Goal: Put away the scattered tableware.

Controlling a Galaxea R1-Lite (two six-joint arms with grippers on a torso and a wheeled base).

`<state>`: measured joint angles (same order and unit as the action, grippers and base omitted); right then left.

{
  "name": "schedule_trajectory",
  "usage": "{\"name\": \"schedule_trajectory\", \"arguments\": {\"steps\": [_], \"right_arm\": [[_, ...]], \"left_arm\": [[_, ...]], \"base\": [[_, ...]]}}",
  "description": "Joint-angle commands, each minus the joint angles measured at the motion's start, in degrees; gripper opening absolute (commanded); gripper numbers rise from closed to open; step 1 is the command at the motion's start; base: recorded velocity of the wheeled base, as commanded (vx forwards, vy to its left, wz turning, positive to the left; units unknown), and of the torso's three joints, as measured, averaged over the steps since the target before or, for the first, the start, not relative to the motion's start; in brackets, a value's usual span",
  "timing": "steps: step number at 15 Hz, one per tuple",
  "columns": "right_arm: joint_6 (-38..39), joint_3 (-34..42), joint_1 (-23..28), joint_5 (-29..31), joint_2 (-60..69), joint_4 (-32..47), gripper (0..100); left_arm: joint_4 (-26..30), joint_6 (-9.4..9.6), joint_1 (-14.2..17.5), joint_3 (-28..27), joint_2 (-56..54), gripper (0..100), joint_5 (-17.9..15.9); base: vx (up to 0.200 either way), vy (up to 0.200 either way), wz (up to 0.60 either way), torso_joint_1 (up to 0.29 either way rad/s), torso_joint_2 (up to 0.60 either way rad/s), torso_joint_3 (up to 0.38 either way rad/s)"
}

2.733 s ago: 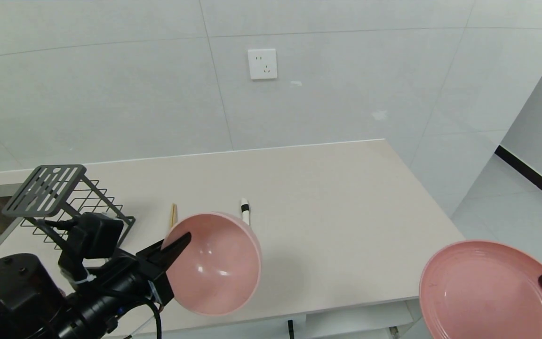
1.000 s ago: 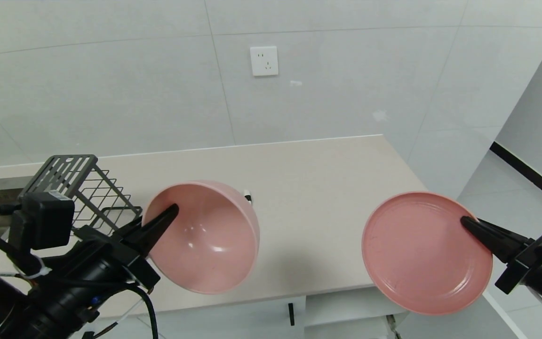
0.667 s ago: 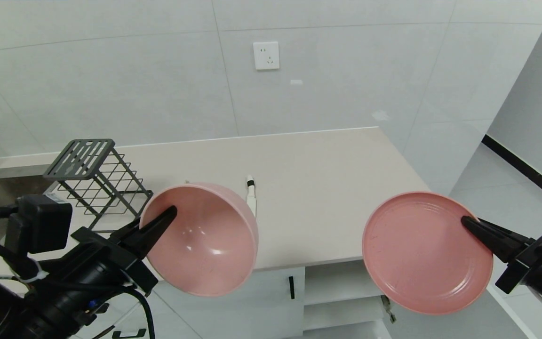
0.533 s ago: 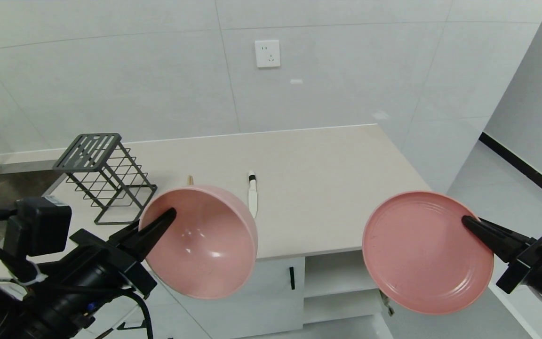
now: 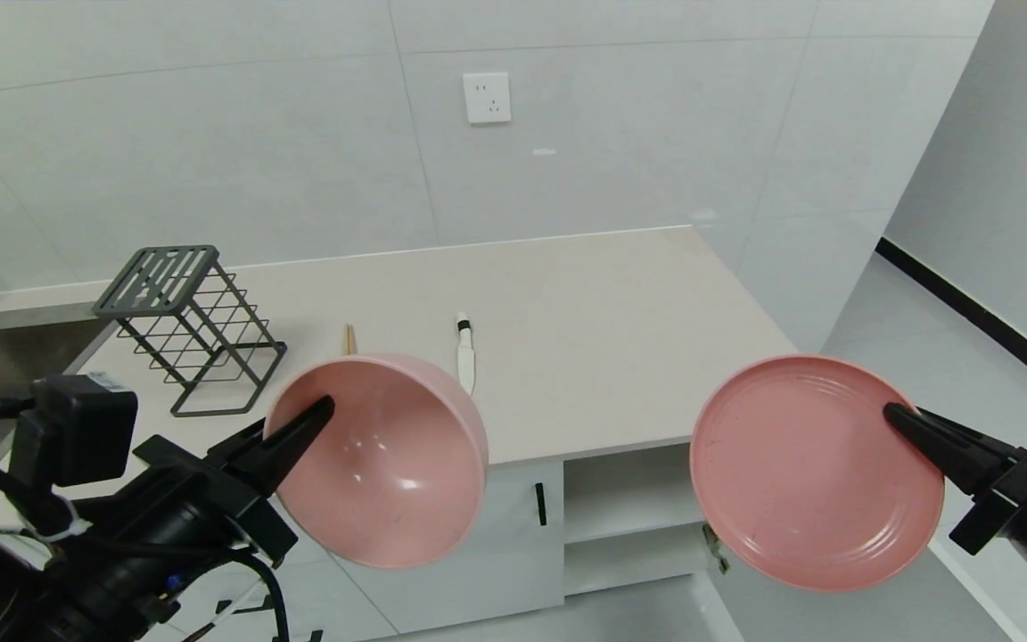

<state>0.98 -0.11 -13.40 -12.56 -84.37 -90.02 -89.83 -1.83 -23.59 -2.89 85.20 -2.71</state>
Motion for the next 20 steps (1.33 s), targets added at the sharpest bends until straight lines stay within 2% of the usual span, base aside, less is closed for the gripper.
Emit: {"name": "schedule_trajectory", "arguments": {"steps": [1,5,11,15,20], "right_arm": [[-0.01,0.02,-0.05,-0.01,0.08,0.02,0],[-0.01,0.02,-0.05,0.08,0.08,0.02,0],[0.17,0.02,-0.05,1.57,0.26,0.02,0],[0.52,0.02,-0.05,1.57,0.52,0.02,0],[0.52,0.02,-0.05,1.57,0.61,0.02,0]], "left_arm": [[-0.17,-0.02,0.03,0.08,0.41,0,-0.02],[-0.17,-0.02,0.03,0.08,0.93,0,-0.02],[-0.17,-0.11,0.03,0.52,0.67,0,-0.02],[-0.17,-0.11,0.03,0.43,0.58,0,-0.02],[-0.17,-0.11,0.03,0.43,0.76,0,-0.02]], "base": [[0.000,0.000,0.00,0.000,0.00,0.000],[0.000,0.000,0.00,-0.123,0.24,0.120],[0.000,0.000,0.00,0.000,0.00,0.000],[0.000,0.000,-0.60,0.000,0.00,0.004],[0.000,0.000,0.00,0.000,0.00,0.000]]}}
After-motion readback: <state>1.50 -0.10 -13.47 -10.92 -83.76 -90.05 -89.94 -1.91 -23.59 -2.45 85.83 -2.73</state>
